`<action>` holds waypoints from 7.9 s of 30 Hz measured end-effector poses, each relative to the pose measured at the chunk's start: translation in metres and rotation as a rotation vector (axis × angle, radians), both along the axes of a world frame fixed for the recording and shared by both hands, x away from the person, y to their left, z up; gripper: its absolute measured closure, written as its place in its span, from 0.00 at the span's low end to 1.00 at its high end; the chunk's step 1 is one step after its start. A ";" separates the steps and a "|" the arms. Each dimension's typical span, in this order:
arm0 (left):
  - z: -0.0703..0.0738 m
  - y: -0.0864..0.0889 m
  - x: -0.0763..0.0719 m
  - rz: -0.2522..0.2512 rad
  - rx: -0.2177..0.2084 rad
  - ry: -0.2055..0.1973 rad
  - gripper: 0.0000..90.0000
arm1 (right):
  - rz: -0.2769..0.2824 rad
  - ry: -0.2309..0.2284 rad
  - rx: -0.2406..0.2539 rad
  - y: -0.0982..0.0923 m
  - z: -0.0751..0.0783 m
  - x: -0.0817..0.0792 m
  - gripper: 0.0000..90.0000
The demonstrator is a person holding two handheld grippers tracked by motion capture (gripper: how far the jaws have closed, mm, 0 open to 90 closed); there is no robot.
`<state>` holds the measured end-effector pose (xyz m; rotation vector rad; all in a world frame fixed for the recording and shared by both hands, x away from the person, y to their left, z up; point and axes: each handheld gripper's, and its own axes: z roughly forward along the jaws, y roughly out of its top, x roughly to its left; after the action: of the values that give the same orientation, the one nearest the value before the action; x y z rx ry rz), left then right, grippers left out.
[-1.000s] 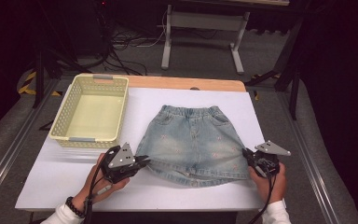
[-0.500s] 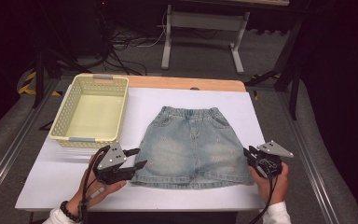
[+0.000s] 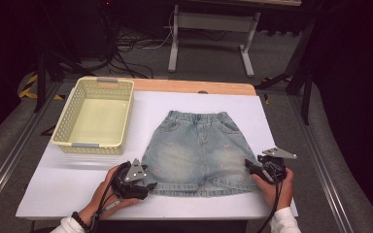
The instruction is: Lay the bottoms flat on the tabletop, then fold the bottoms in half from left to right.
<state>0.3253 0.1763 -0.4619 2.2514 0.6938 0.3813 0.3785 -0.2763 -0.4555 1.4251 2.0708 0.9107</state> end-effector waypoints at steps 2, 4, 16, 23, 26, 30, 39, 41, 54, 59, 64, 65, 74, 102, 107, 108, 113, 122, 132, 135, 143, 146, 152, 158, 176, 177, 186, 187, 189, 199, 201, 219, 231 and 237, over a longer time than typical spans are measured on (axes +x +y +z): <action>-0.001 0.001 0.002 -0.001 -0.010 0.010 0.37 | 0.005 0.011 0.016 -0.002 -0.001 0.001 0.44; -0.001 0.001 0.003 0.000 -0.007 0.008 0.37 | 0.015 0.014 -0.008 -0.002 0.000 0.001 0.43; 0.002 0.004 0.005 0.078 -0.003 0.010 0.32 | 0.012 -0.021 -0.053 -0.003 0.002 0.000 0.48; 0.000 0.006 0.008 0.064 -0.009 0.039 0.46 | 0.037 -0.080 -0.025 0.002 0.012 -0.010 0.49; 0.000 0.005 0.008 0.046 -0.012 0.037 0.61 | 0.122 -0.130 -0.010 0.019 0.020 -0.021 0.59; 0.001 0.006 0.009 0.044 -0.003 0.025 0.80 | 0.279 -0.120 0.071 0.047 0.022 -0.042 0.77; 0.003 0.010 0.014 0.036 -0.013 0.032 0.97 | 0.500 -0.058 0.029 0.096 0.005 -0.059 0.64; 0.004 0.011 0.014 0.041 -0.006 0.019 0.98 | 0.511 -0.035 0.038 0.097 0.000 -0.054 0.60; 0.017 0.025 0.015 0.079 -0.036 -0.032 0.98 | 0.569 -0.037 -0.045 0.103 -0.004 -0.054 0.95; 0.024 0.033 0.015 0.097 -0.058 -0.046 0.98 | 0.618 -0.045 -0.038 0.106 0.004 -0.065 0.97; 0.027 0.039 0.012 0.114 -0.077 -0.054 0.98 | 0.645 -0.060 -0.039 0.114 0.008 -0.077 0.96; 0.027 0.040 0.012 0.119 -0.096 -0.043 0.97 | 0.646 -0.063 -0.054 0.116 0.007 -0.079 0.96; 0.025 0.036 0.004 0.119 -0.183 -0.022 0.73 | 0.633 -0.093 -0.037 0.115 0.010 -0.084 0.85; -0.001 0.009 0.018 0.180 -0.043 0.076 0.44 | 0.168 -0.166 0.009 0.036 0.034 0.094 0.51; -0.001 0.008 0.017 0.183 -0.045 0.070 0.45 | 0.114 -0.098 -0.019 0.041 0.029 0.131 0.49; -0.001 0.008 0.017 0.182 -0.046 0.071 0.45 | 0.099 -0.079 -0.028 0.041 0.027 0.137 0.49; -0.001 0.008 0.017 0.177 -0.047 0.070 0.45 | 0.077 -0.017 -0.033 0.044 0.020 0.156 0.51; -0.002 0.008 0.018 0.170 -0.047 0.066 0.44 | 0.112 0.055 -0.056 0.053 0.012 0.163 0.80; -0.002 0.008 0.018 0.173 -0.049 0.071 0.38 | 0.056 0.001 -0.088 0.053 0.014 0.160 0.77; -0.002 0.009 0.018 0.186 -0.055 0.085 0.27 | 0.052 -0.058 -0.116 0.057 0.019 0.152 0.65; 0.000 0.011 0.016 0.203 -0.061 0.105 0.18 | 0.067 -0.204 0.042 0.056 0.033 0.109 0.55; -0.001 0.010 0.016 0.205 -0.064 0.123 0.20 | 0.082 -0.258 0.081 0.057 0.037 0.087 0.52; 0.001 0.005 0.012 0.160 -0.054 0.107 0.38 | 0.115 -0.332 0.110 0.057 0.046 0.051 0.47; 0.001 0.006 0.014 0.096 -0.078 0.127 0.68 | 0.167 -0.338 0.087 0.064 0.044 0.023 0.47; 0.003 0.009 0.016 0.053 -0.081 0.104 0.94 | 0.304 -0.385 0.025 0.095 0.038 -0.033 0.34; 0.003 0.010 0.016 0.045 -0.081 0.099 0.94 | 0.304 -0.385 0.028 0.094 0.038 -0.035 0.34; 0.008 0.014 0.014 0.048 -0.099 0.066 0.94 | 0.219 -0.452 0.069 0.086 0.038 -0.046 0.28; 0.008 0.013 0.014 0.045 -0.102 0.068 0.94 | 0.212 -0.462 0.070 0.086 0.038 -0.046 0.28; 0.008 0.013 0.014 0.046 -0.100 0.065 0.94 | 0.207 -0.462 0.058 0.086 0.038 -0.045 0.28; 0.007 0.016 0.008 0.044 -0.085 0.059 0.94 | 0.229 -0.462 0.017 0.096 0.035 -0.039 0.28; 0.007 0.015 0.007 0.044 -0.081 0.057 0.94 | 0.237 -0.455 0.018 0.098 0.034 -0.038 0.28; 0.012 0.021 0.003 0.053 -0.091 0.020 0.94 | 0.262 -0.424 -0.008 0.102 0.027 -0.033 0.29; 0.021 0.030 -0.014 0.047 -0.093 -0.014 0.95 | 0.262 -0.393 -0.006 0.106 0.025 -0.033 0.29; 0.019 0.030 -0.017 0.045 -0.115 0.000 0.95 | 0.264 -0.361 0.027 0.112 0.027 -0.029 0.29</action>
<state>0.3081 0.2061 -0.4426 2.1306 0.7489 0.3539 0.3497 -0.1642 -0.4283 0.9260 1.9970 1.2054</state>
